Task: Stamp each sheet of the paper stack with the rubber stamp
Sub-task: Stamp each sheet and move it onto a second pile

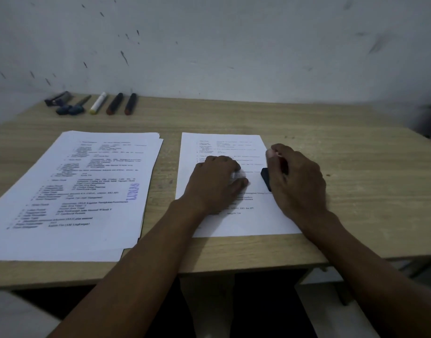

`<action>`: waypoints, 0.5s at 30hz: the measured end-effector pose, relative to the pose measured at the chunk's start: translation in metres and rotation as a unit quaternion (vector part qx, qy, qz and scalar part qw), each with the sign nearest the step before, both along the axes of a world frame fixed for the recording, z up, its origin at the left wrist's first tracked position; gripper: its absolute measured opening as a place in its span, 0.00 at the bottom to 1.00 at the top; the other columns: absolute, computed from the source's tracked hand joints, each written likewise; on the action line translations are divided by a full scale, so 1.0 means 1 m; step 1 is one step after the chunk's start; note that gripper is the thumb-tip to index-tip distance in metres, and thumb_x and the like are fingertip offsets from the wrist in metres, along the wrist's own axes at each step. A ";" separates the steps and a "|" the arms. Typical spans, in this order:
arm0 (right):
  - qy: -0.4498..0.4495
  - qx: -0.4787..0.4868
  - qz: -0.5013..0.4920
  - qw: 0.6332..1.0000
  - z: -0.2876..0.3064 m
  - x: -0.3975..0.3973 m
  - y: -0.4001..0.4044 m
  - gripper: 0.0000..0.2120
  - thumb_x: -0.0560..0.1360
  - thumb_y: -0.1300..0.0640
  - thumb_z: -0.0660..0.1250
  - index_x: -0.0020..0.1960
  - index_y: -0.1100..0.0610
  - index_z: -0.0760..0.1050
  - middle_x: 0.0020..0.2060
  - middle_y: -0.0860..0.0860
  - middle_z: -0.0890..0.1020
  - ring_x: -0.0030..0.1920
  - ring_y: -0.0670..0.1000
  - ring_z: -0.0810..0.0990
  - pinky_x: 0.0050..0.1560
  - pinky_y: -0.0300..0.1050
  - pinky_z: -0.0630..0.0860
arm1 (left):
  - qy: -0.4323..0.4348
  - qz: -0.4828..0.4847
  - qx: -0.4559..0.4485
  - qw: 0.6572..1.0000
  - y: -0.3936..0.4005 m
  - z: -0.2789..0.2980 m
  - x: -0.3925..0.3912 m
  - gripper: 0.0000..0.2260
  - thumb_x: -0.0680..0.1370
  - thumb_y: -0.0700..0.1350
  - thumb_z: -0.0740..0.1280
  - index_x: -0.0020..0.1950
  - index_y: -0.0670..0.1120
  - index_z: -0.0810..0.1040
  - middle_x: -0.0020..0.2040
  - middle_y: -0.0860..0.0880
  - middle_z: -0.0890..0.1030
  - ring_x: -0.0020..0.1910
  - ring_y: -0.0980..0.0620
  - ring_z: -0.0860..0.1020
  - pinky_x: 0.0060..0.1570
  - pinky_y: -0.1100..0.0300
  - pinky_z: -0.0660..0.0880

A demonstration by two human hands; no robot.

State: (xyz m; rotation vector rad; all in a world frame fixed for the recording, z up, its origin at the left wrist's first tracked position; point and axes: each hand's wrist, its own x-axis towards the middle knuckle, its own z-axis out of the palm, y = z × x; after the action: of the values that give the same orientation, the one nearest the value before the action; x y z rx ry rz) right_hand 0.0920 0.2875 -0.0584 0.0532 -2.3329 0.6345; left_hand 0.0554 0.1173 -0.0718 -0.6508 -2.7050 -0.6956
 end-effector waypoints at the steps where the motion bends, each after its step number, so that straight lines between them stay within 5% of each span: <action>1: 0.003 0.003 0.007 1.000 0.001 -0.001 0.000 0.17 0.82 0.46 0.54 0.57 0.54 0.78 0.40 0.51 0.81 0.42 0.54 0.79 0.39 0.47 0.73 | -0.001 0.000 0.001 1.000 0.000 0.000 0.000 0.16 0.77 0.57 0.64 0.59 0.50 0.76 0.60 0.51 0.78 0.60 0.47 0.72 0.56 0.53 0.67; 5: 0.006 0.008 0.025 1.000 0.001 -0.004 -0.001 0.16 0.82 0.52 0.55 0.50 0.59 0.78 0.36 0.53 0.79 0.37 0.55 0.76 0.37 0.51 0.72 | -0.002 0.002 0.001 1.000 0.000 -0.001 0.000 0.16 0.77 0.57 0.64 0.59 0.50 0.76 0.60 0.51 0.78 0.61 0.47 0.72 0.56 0.53 0.66; 15: -0.001 0.008 0.022 1.000 -0.001 -0.004 -0.001 0.15 0.82 0.51 0.57 0.55 0.59 0.78 0.39 0.54 0.81 0.39 0.56 0.77 0.39 0.51 0.73 | 0.001 0.001 -0.001 1.000 0.000 -0.003 -0.002 0.17 0.76 0.58 0.64 0.59 0.49 0.77 0.59 0.52 0.79 0.60 0.47 0.73 0.55 0.53 0.67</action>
State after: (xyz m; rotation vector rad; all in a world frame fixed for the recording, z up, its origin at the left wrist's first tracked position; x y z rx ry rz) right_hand 0.0883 0.2862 -0.0599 0.1123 -2.3449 0.6379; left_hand 0.0531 0.1168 -0.0753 -0.6492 -2.7047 -0.6912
